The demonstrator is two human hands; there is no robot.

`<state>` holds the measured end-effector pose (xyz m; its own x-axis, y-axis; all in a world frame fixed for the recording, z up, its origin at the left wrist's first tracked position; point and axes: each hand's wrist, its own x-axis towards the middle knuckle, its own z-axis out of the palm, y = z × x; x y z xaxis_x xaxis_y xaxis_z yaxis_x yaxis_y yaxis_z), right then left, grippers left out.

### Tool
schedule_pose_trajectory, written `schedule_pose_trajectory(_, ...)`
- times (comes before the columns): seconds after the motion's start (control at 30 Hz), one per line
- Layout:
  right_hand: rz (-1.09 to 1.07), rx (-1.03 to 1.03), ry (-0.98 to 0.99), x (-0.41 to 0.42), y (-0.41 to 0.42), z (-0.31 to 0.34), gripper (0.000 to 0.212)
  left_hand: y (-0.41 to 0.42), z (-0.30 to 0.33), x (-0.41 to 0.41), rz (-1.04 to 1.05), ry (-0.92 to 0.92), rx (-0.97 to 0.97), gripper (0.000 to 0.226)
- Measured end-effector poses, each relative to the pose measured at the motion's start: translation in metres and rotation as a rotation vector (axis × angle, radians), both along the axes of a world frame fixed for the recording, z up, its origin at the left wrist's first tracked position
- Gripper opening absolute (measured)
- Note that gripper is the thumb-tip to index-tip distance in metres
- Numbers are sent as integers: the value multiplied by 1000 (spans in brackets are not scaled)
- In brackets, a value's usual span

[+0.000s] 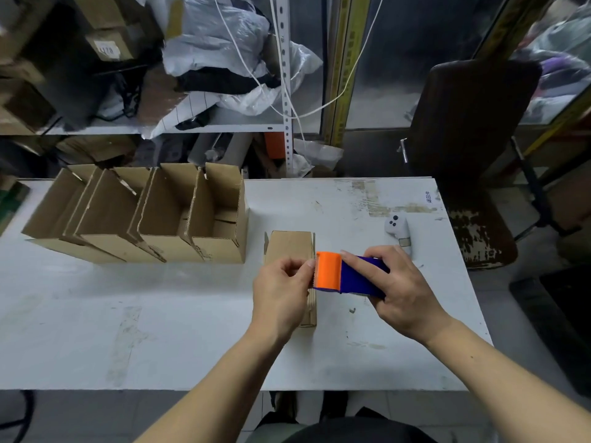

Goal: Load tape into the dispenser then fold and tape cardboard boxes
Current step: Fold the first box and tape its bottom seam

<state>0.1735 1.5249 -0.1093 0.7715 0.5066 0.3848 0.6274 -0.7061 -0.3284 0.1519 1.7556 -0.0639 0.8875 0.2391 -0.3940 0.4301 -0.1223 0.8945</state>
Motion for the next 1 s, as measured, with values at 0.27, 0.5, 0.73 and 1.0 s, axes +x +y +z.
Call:
schedule_pose_trajectory(0.27,23,-115,-49,7,-32,-3,90,29,-8,8,67,-15,4,14)
schedule_pose_trajectory(0.5,14,-96,-18,11,-36,-3,94,29,-4,12,72,-29,-1,18)
schedule_pose_trajectory(0.73,-114,-214,-11,9,-2,-8,76,-17,1,-6,-168,-451,742,17)
schedule_pose_trajectory(1.0,-397,59,1016,11,-14,-71,57,4,8,21,-145,-9,295,17)
